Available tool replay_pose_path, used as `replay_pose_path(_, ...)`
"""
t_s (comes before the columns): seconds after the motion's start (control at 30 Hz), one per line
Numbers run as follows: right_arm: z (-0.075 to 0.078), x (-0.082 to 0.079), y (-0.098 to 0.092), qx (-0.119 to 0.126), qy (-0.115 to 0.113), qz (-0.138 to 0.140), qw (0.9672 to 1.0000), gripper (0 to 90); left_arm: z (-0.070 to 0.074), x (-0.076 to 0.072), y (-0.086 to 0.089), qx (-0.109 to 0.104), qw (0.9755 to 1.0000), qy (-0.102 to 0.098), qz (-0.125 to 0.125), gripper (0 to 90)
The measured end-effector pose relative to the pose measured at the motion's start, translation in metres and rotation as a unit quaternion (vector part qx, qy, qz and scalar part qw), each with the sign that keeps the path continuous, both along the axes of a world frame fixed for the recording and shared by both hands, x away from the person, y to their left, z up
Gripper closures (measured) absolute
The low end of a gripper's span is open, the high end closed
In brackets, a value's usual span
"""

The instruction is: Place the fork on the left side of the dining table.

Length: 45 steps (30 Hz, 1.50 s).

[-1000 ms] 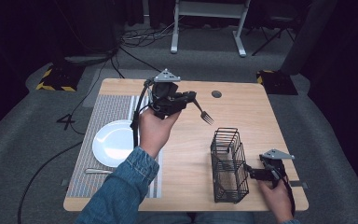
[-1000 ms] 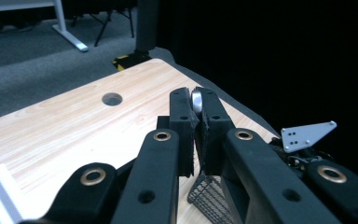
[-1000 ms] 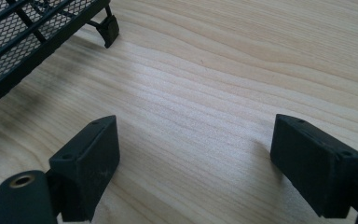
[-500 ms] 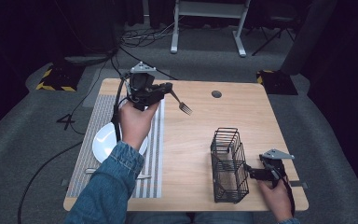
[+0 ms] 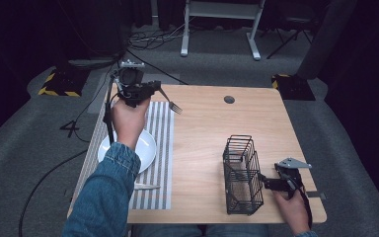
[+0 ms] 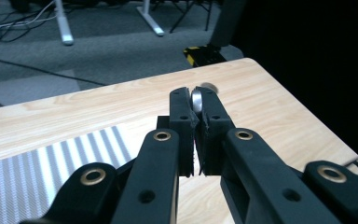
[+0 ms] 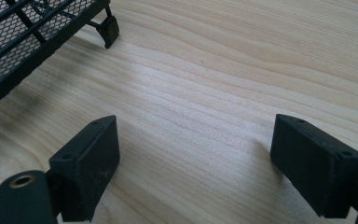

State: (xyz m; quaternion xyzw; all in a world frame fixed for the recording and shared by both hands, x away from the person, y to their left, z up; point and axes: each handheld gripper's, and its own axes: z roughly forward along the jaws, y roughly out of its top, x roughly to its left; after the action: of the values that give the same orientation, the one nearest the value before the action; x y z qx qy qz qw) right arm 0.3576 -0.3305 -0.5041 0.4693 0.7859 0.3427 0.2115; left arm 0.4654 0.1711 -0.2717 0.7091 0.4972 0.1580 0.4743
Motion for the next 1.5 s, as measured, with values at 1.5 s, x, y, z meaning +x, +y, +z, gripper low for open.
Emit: replay_pose_path(1.5, 0.0, 0.0, 0.0, 0.0, 0.0, -0.003, 1.0, 15.7, -0.092, 0.049, 0.068, -0.009, 0.9896, 0.117, 0.084, 86.4)
